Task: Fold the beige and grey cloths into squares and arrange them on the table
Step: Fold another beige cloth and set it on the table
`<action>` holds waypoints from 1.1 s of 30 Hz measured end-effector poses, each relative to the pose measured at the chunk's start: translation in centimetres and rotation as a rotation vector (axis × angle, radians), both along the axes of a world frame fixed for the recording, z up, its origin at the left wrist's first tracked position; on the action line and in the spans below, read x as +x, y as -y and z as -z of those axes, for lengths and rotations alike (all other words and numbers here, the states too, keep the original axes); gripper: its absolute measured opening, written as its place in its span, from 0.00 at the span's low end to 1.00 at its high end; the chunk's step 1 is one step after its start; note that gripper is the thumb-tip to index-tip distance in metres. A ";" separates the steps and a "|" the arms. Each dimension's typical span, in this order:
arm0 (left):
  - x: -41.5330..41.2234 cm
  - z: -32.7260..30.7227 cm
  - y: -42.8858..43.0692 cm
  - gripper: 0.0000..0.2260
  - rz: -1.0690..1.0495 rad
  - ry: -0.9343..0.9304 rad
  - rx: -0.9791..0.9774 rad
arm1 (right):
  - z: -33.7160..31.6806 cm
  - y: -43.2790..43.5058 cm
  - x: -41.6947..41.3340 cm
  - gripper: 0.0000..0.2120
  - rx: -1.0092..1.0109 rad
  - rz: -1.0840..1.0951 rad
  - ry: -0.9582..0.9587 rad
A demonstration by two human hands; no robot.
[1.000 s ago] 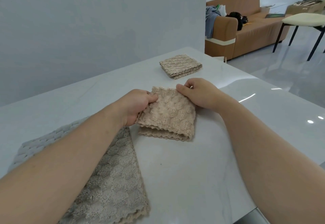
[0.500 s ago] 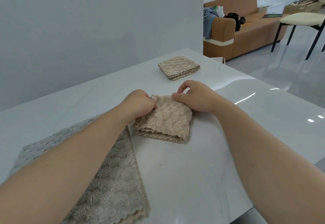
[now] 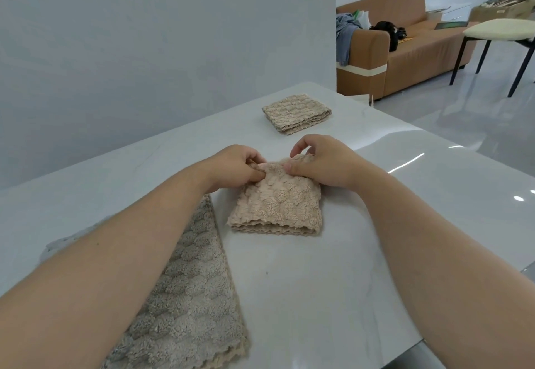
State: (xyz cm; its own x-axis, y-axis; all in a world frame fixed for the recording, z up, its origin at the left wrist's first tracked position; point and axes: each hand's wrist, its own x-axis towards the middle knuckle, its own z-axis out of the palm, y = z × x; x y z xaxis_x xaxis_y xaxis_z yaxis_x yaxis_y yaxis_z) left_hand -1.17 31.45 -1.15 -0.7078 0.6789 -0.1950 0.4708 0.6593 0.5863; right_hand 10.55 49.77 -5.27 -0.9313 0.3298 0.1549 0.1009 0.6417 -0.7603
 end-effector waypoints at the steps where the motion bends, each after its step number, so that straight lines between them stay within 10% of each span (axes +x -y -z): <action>1: -0.1 0.1 0.2 0.08 0.015 0.000 -0.009 | 0.0 0.0 0.0 0.15 0.003 -0.004 -0.003; 15: 2.1 -9.6 4.0 0.16 -0.001 -0.340 0.274 | -10.0 3.8 2.8 0.20 0.432 -0.123 -0.087; 20: 1.9 -10.9 5.4 0.26 -0.018 -0.357 0.338 | -13.5 5.5 5.3 0.19 0.281 -0.318 -0.008; 33: 3.8 -9.1 4.9 0.08 -0.120 -0.127 0.297 | -10.7 4.7 5.8 0.12 0.027 -0.192 -0.372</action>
